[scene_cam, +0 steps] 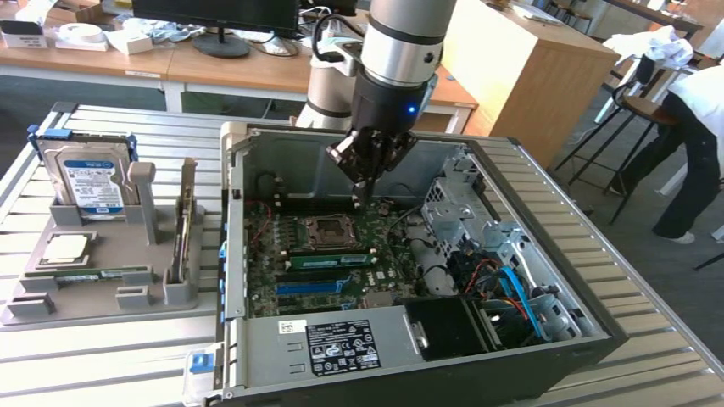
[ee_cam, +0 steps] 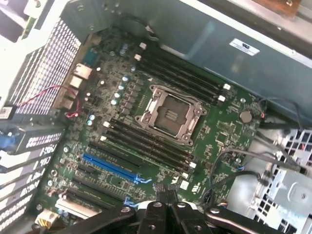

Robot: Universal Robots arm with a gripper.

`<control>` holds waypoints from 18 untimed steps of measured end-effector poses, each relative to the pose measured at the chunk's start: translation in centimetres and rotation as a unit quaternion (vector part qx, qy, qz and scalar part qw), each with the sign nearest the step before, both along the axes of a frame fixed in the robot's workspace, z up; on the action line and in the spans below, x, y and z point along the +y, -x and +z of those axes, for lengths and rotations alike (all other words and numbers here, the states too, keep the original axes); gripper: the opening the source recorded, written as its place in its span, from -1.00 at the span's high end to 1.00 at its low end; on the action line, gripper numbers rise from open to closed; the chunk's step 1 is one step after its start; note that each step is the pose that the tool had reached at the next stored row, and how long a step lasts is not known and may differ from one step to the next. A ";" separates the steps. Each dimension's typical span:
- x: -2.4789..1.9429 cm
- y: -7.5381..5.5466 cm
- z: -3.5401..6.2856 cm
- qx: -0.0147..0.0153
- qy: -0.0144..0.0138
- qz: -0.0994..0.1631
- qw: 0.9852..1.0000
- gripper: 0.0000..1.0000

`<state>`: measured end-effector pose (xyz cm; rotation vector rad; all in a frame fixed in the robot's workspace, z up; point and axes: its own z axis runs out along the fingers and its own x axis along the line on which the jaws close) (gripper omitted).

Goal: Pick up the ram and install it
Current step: 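Press down the ram until it locks into place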

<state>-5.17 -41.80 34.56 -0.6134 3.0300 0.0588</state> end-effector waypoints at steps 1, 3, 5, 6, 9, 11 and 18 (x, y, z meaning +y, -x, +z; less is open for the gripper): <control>0.00 0.0 -0.02 0.000 0.000 -0.007 1.000 0.80; 0.00 0.0 -0.07 0.000 0.000 -0.022 1.000 0.80; 0.00 0.0 -0.12 0.000 0.000 -0.038 0.999 0.80; 0.00 0.0 -0.13 0.000 0.000 -0.046 0.999 0.80; 0.00 0.0 -0.19 0.000 0.000 -0.069 0.998 0.80; -0.01 0.0 -0.20 0.000 0.000 -0.079 0.997 0.80; 0.01 0.0 -0.21 0.000 0.000 -0.079 0.997 0.80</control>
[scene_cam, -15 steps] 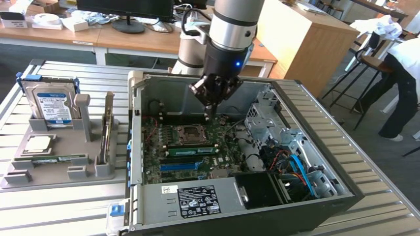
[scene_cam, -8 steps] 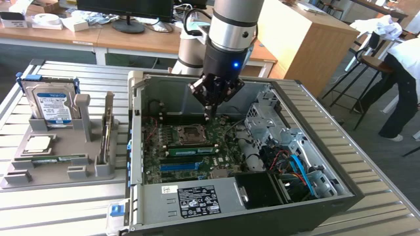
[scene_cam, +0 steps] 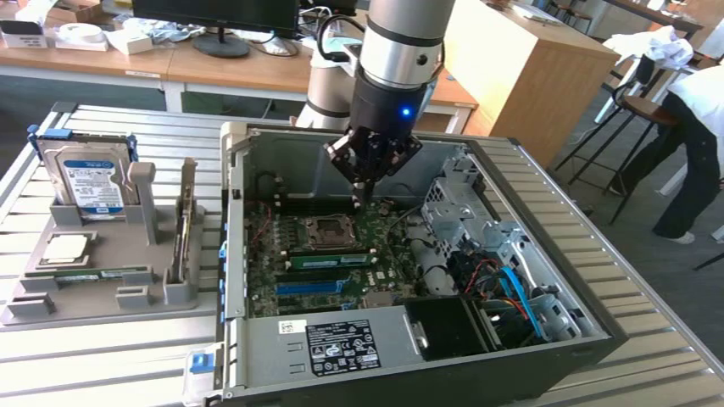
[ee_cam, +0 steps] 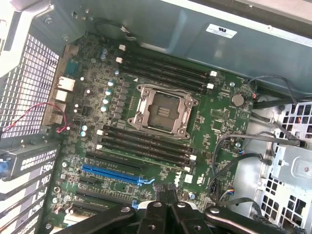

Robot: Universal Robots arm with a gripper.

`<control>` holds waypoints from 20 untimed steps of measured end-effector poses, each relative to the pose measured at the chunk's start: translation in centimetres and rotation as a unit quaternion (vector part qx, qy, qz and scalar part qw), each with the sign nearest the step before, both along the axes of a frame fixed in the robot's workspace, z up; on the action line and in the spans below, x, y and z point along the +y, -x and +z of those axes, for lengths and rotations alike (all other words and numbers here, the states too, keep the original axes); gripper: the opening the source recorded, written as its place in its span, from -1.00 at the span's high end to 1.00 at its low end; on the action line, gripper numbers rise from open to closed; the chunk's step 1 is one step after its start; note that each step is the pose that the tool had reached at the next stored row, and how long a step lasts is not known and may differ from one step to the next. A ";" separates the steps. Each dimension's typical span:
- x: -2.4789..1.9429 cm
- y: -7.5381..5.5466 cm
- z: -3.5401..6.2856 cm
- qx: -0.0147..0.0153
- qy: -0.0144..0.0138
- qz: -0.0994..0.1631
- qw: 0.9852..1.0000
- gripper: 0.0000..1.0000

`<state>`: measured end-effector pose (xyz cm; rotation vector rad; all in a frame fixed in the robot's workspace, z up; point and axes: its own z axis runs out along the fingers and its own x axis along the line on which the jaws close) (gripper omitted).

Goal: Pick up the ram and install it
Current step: 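Press down the ram until it locks into place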

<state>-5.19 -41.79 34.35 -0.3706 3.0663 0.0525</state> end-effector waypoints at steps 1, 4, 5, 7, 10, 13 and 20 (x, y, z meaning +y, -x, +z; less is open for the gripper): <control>0.00 0.0 0.00 0.000 0.000 0.000 1.000 0.80; 0.00 0.0 0.00 0.001 0.000 -0.004 1.000 0.80; 0.01 0.0 0.00 0.001 0.000 -0.006 1.000 0.80; 0.02 0.0 -0.01 0.004 0.000 -0.011 1.000 0.80; 0.02 0.0 0.00 0.012 0.000 -0.020 1.000 0.80; 0.01 0.1 0.01 0.017 0.000 -0.029 0.999 0.80; 0.02 0.1 0.00 0.017 -0.001 -0.059 0.998 0.80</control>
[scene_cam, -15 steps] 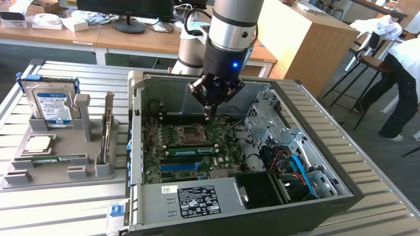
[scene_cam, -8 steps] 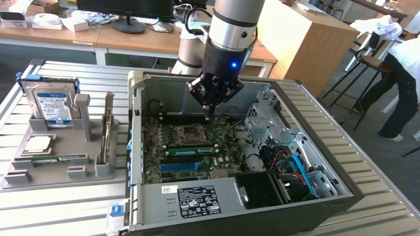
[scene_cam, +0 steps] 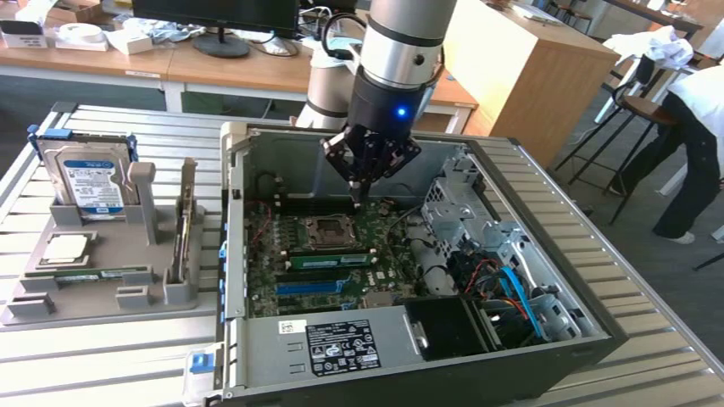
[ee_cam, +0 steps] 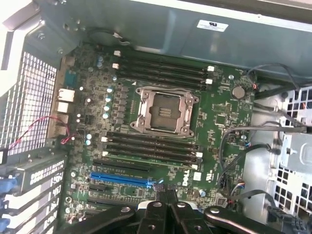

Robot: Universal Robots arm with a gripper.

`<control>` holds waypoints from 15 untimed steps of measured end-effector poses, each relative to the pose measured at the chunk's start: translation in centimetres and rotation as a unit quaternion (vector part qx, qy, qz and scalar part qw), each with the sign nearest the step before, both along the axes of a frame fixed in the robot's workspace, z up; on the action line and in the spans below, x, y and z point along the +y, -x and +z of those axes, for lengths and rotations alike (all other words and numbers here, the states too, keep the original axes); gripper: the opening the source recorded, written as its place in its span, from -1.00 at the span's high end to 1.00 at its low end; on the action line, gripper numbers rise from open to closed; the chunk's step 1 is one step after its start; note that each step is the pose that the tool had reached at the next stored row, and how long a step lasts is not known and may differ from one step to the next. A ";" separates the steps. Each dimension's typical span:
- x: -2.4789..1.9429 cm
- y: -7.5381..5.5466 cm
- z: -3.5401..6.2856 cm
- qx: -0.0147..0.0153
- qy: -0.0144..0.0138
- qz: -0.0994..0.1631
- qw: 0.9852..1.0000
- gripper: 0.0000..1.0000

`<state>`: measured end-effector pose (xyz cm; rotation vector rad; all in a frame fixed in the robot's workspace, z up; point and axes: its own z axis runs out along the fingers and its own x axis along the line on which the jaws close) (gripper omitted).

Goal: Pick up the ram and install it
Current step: 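Press down the ram until it locks into place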

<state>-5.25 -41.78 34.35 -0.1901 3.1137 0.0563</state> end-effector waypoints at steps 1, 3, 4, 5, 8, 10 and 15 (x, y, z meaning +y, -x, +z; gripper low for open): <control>0.00 0.0 0.00 0.000 0.000 -0.005 1.000 0.80; 0.00 0.0 0.00 0.001 0.000 -0.013 1.000 0.80; 0.00 0.0 0.00 0.001 0.000 -0.014 1.000 0.80; 0.00 0.0 0.00 0.001 0.000 -0.014 1.000 0.80; 0.00 0.0 0.00 0.001 0.000 -0.015 1.000 0.80; 0.00 0.0 0.00 0.002 0.000 -0.015 1.000 0.80; 0.00 0.0 0.00 0.003 0.000 -0.016 1.000 0.80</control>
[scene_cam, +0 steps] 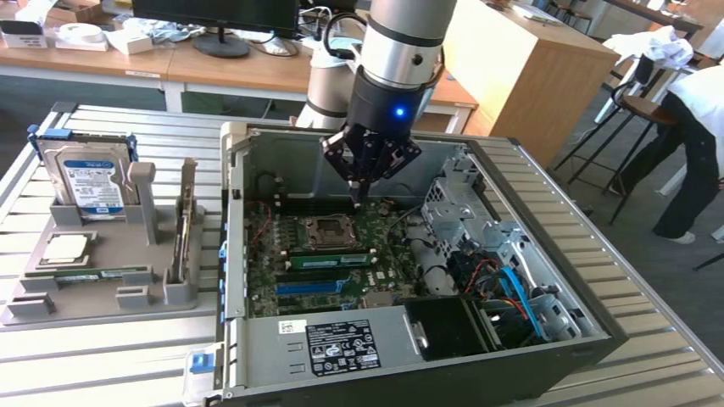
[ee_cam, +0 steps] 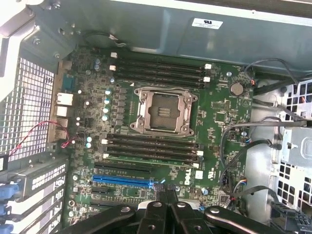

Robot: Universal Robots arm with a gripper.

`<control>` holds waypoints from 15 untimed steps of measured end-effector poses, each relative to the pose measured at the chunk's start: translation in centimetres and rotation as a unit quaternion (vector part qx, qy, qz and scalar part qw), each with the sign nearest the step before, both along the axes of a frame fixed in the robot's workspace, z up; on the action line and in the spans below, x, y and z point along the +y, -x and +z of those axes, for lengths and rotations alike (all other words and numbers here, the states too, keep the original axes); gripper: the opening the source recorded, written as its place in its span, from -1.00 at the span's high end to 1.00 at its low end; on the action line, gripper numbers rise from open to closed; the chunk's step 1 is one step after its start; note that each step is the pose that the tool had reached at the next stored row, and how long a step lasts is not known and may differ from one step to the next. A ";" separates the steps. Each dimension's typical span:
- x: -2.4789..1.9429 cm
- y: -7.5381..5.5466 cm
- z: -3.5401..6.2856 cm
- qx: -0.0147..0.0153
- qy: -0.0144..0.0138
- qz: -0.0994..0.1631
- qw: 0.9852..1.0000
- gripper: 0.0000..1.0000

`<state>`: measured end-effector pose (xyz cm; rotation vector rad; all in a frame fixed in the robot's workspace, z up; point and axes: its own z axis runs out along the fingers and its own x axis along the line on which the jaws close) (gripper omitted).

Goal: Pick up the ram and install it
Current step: 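Press down the ram until it locks into place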

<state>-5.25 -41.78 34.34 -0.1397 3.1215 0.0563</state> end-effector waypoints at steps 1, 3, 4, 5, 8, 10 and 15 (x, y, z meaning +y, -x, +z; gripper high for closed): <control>0.00 0.0 0.00 0.000 0.000 -0.001 1.000 0.80; 0.00 0.0 0.00 0.000 0.000 -0.005 1.000 0.80; 0.00 0.0 0.00 0.000 0.000 -0.007 1.000 0.80; 0.00 0.0 0.00 0.000 0.000 -0.009 1.000 0.80; 0.00 0.0 0.00 0.000 0.000 -0.016 1.000 0.80; 0.00 0.0 0.00 0.000 0.000 -0.019 1.000 0.80; 0.00 0.0 -0.01 0.000 0.000 -0.030 1.000 0.80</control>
